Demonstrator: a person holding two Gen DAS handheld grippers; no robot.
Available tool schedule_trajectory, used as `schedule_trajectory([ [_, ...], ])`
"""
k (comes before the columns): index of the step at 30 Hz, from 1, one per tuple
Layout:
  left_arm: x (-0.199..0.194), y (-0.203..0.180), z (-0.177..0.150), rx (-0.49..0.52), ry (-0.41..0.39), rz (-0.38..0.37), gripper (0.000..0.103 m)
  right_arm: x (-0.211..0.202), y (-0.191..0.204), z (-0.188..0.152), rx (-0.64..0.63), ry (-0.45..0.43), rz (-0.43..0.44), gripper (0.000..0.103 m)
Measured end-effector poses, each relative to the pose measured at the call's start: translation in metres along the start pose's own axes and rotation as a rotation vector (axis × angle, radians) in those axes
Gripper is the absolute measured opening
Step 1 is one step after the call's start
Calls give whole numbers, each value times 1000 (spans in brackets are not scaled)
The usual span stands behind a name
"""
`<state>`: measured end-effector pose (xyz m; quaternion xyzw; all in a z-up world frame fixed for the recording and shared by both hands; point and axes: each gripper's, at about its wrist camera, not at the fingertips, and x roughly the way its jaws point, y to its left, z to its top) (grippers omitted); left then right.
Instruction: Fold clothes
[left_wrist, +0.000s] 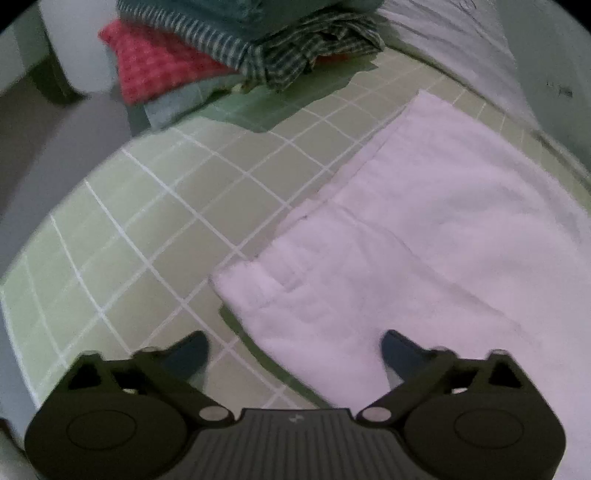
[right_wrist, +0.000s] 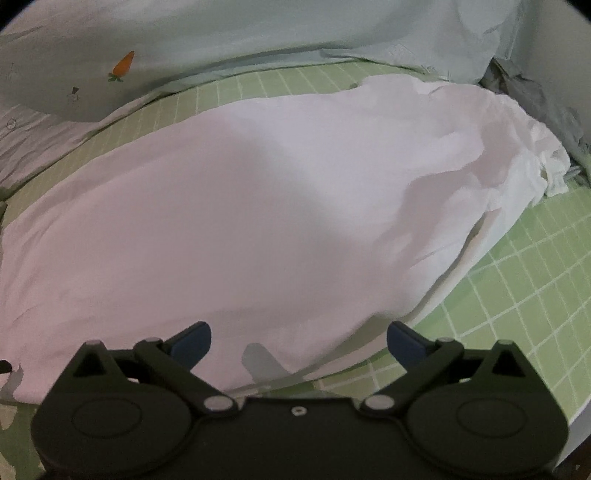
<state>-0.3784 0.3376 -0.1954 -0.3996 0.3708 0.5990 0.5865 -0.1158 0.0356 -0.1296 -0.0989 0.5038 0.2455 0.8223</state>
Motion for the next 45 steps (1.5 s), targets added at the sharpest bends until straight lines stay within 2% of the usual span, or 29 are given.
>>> schedule_trajectory([
  [1,-3,-5,0,26,-18,-5,63,0,-2,-1,11,6,4,103],
  [2,-7,-10,0,51,-37,-8,54,0,-4,-1,21,10,6,103],
  [3,-9,-14,1,64,-50,19,40,0,-6,-2,31,11,7,103],
  [4,-9,-12,4,42,-51,17,32,-1,-9,-3,41,10,6,103],
  [8,-11,3,13,-35,-58,4,27,-6,-21,-3,90,-9,-5,103],
  [9,-12,8,15,-52,-61,0,22,-8,-24,-3,101,-18,-10,103],
  [10,-12,13,17,-69,-65,-5,9,-10,-27,-3,112,-26,-15,103],
  [12,-15,23,22,-90,-69,-18,10,-12,-32,-3,133,-33,-23,103],
  [14,-13,39,26,-155,-59,-27,10,-13,-35,-5,154,-31,-26,103],
  [22,-14,83,46,-240,-95,72,9,-17,-37,-11,158,-25,-39,103],
  [24,-21,86,49,-221,-125,81,8,-17,-40,-12,171,-19,-45,103],
  [26,-39,71,49,-107,-199,63,8,-17,-43,-13,185,-15,-49,103],
  [29,-68,27,42,137,-311,25,8,-14,-47,-14,210,-8,-48,103],
  [33,-89,-32,28,251,-328,-170,7,-12,-50,-16,237,-2,-31,103],
  [37,-97,-106,-3,405,-295,-334,6,-19,-55,-19,241,-26,-22,103],
  [40,-103,-148,-40,558,-221,-451,6,-27,-66,-20,261,-49,-37,103],
  [41,-97,-159,-53,627,-173,-458,7,-29,-72,-22,274,-54,-45,103],
  [43,-87,-179,-79,762,-77,-471,27,-32,-84,-25,308,-58,-59,103],
  [44,-82,-188,-91,825,-27,-476,29,-32,-90,-27,328,-55,-66,103],
  [45,-74,-189,-95,832,33,-467,37,-32,-96,-29,348,-49,-70,103],
])
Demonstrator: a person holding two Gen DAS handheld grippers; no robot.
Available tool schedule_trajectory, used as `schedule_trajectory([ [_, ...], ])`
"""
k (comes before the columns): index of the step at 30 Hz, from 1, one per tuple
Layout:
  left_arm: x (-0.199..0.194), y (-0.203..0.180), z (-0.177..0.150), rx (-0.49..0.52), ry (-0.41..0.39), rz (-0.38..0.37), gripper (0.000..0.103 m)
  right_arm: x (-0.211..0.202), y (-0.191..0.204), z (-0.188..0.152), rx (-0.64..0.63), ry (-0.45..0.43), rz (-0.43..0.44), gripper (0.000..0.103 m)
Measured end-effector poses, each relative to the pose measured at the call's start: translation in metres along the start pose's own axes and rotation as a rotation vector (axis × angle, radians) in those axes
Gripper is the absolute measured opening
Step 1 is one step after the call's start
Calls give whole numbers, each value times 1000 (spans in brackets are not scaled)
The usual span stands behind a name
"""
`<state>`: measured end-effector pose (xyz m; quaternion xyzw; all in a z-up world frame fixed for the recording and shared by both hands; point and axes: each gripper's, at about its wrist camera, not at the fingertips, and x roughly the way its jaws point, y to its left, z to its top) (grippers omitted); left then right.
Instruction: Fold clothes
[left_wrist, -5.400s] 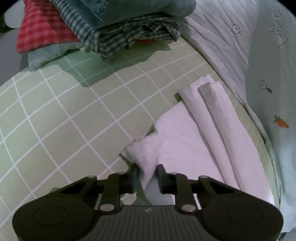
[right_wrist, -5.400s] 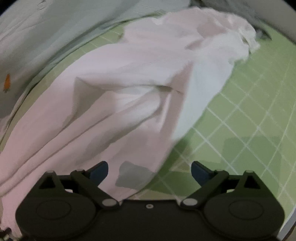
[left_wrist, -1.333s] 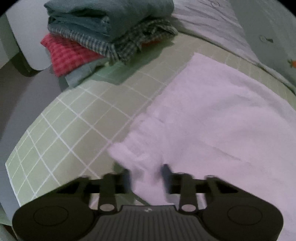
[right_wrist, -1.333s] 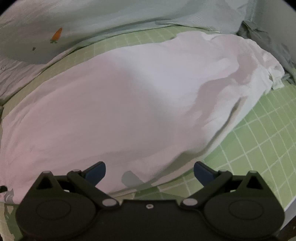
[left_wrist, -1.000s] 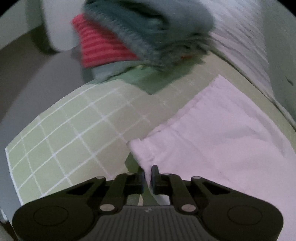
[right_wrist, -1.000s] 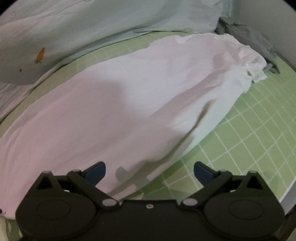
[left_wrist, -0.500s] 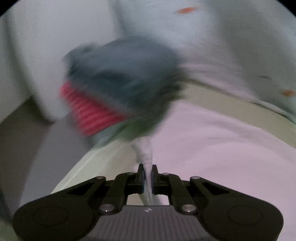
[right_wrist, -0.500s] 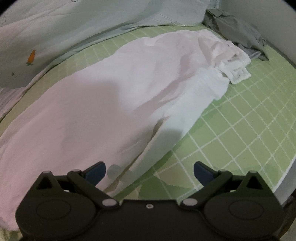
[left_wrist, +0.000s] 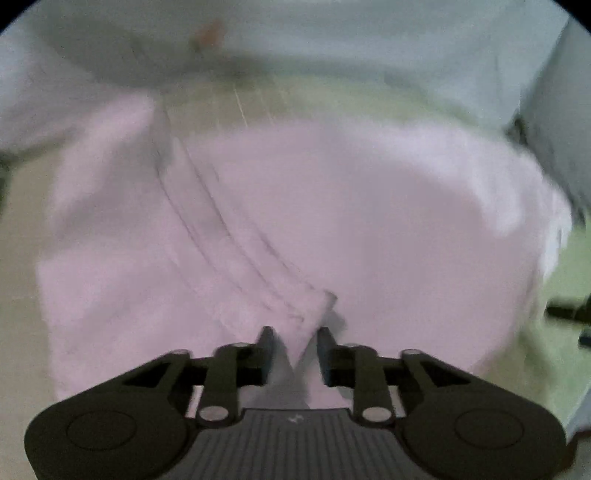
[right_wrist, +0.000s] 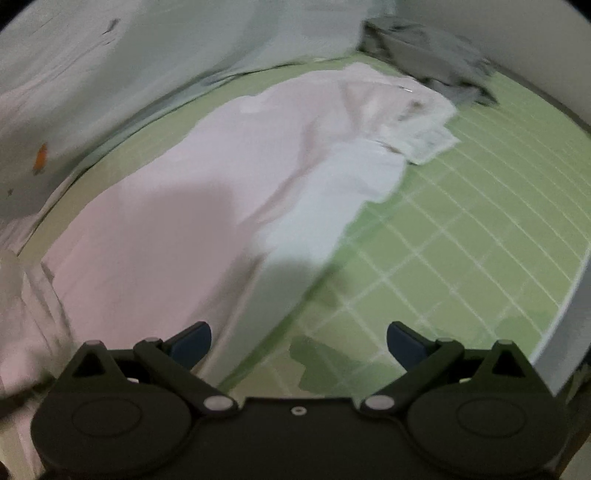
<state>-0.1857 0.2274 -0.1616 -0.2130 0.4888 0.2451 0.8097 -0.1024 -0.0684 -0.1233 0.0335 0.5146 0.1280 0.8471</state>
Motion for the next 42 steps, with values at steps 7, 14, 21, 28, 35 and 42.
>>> schedule_trajectory([
  [7,-20,34,-6,-160,-36,15,84,1,-18,-3,33,18,-6,103],
  [14,-33,91,-20,-362,-54,171,88,6,19,-3,-112,0,49,103],
  [21,-41,131,-34,-463,-23,260,97,20,106,5,-310,-17,243,103],
  [28,-21,180,-16,-487,-22,297,99,67,228,15,-395,41,558,103],
  [35,4,228,12,-570,-23,305,100,137,317,32,-356,178,797,103],
  [42,14,243,24,-592,-29,317,100,151,360,21,-543,215,748,46],
])
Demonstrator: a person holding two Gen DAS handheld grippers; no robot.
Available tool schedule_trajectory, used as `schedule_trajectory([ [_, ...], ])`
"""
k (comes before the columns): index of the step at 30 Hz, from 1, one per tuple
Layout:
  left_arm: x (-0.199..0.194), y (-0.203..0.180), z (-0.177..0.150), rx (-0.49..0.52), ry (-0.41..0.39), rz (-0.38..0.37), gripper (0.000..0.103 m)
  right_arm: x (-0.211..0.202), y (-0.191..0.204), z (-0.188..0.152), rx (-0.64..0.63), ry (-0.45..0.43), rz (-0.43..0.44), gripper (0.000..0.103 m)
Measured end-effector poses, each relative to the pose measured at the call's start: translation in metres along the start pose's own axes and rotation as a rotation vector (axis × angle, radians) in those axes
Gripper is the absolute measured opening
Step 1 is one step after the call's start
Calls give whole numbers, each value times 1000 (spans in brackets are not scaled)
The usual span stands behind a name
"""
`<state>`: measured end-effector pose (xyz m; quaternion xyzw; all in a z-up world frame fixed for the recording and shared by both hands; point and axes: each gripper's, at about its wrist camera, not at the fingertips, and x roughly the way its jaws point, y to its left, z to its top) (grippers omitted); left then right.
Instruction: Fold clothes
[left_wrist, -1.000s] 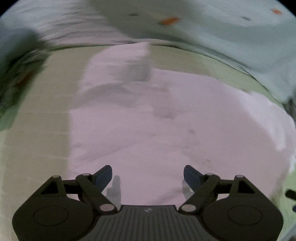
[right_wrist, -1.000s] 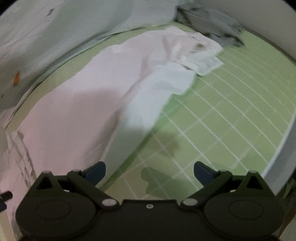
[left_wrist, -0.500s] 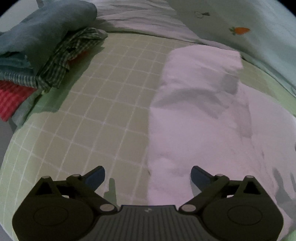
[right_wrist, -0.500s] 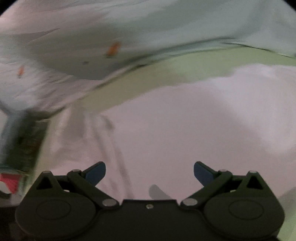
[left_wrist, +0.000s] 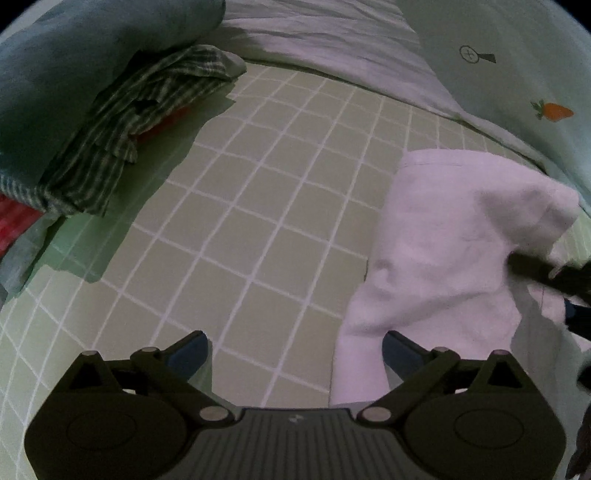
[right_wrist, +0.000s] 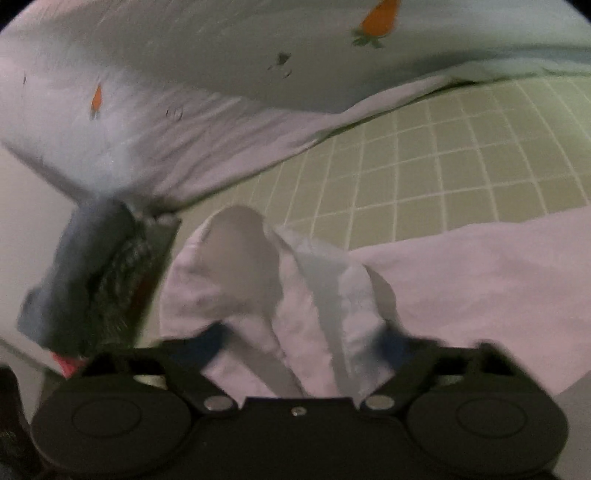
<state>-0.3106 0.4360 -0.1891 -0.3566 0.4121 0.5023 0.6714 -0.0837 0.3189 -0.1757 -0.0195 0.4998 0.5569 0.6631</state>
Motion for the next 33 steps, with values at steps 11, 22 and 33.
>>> schedule_trajectory([
  [11,-12,-35,-18,95,-27,-12,102,-96,12,-12,-47,-189,-243,60],
  [22,-12,-48,-49,187,23,34,103,-115,-31,-80,101,-10,-285,78],
  [33,-25,-50,-72,263,59,9,103,-144,3,-115,2,2,-202,20],
])
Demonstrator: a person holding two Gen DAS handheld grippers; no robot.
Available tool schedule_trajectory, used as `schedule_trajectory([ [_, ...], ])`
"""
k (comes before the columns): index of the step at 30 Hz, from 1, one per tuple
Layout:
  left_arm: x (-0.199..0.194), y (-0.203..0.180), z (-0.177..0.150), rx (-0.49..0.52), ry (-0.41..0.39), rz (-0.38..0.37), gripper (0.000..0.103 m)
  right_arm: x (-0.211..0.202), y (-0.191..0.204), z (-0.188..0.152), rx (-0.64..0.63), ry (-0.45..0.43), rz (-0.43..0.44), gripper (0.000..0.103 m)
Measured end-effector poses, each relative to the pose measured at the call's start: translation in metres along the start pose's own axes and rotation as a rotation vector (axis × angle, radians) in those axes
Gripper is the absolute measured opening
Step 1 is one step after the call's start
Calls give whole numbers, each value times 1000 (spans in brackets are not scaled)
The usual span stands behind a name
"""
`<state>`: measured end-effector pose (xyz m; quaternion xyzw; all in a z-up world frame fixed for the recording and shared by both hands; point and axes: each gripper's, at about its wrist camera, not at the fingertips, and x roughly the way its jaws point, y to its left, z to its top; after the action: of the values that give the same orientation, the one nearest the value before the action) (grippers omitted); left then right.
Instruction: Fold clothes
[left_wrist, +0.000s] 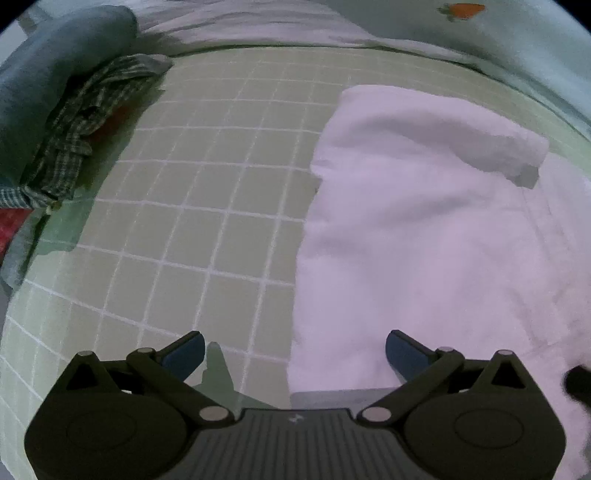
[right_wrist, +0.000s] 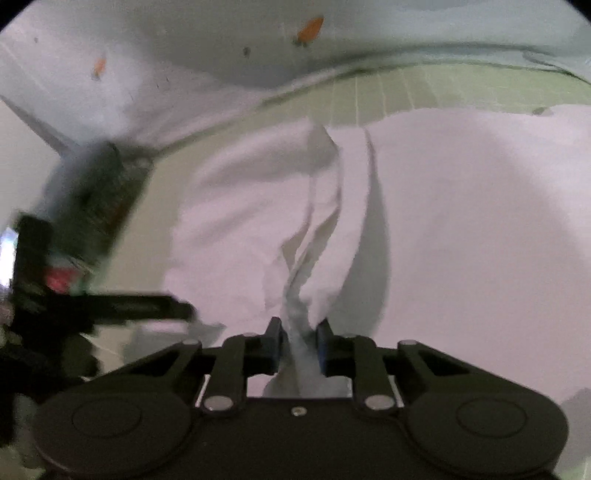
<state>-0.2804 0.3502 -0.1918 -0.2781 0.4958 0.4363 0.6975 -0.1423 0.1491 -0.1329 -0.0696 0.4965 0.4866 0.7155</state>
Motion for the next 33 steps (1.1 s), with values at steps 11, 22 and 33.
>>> schedule_trajectory([
  [11,-6,-8,-17,26,31,-4,103,11,-16,0,-15,2,-233,85],
  [22,-41,-39,-15,46,-53,-29,103,-75,-112,-22,235,-151,-292,103],
  [33,-75,-107,-37,0,-108,-67,103,-142,-283,-64,773,-327,-262,103],
])
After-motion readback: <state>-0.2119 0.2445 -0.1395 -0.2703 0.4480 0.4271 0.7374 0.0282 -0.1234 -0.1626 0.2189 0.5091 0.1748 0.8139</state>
